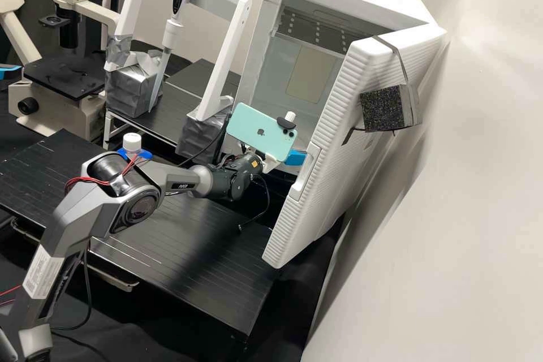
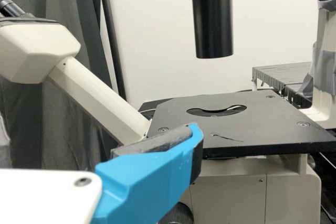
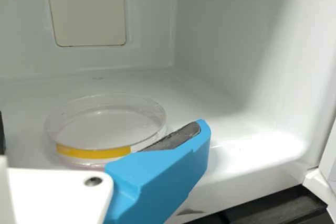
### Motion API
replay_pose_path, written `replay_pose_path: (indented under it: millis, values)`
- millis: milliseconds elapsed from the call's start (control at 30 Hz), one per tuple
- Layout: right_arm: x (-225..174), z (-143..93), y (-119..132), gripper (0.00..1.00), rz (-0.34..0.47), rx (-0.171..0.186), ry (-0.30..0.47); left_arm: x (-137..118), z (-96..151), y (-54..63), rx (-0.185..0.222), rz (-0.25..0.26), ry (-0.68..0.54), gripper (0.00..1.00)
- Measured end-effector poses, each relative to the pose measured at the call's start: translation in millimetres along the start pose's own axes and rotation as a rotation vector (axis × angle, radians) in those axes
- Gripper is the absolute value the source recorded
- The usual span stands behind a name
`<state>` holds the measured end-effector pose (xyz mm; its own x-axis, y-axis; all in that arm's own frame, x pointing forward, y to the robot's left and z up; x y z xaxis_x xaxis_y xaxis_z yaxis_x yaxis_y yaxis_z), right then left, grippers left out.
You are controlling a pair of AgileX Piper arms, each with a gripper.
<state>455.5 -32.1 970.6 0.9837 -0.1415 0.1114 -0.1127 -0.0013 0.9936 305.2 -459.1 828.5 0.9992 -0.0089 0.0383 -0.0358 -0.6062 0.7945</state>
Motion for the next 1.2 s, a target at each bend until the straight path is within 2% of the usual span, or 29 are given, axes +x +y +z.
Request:
replay_pose_path:
  millis: [133,167,533,1200]
  values:
    - [4,0,1,1.00,-0.007,-0.001,-0.008,0,0,0.0,0.000,0.000,0.000,1.00]
    - [5,1,0,0.00,-0.012,-0.002,-0.005,0,0,0.0,0.000,0.000,0.000,1.00]
    - [11,1,-6,0.00,-0.083,-0.023,0.003,0,0,0.0,0.000,0.000,0.000,1.00]
    - [12,11,-5,0.00,-0.084,-0.026,-0.013,0,0,0.0,0.000,0.000,0.000,1.00]
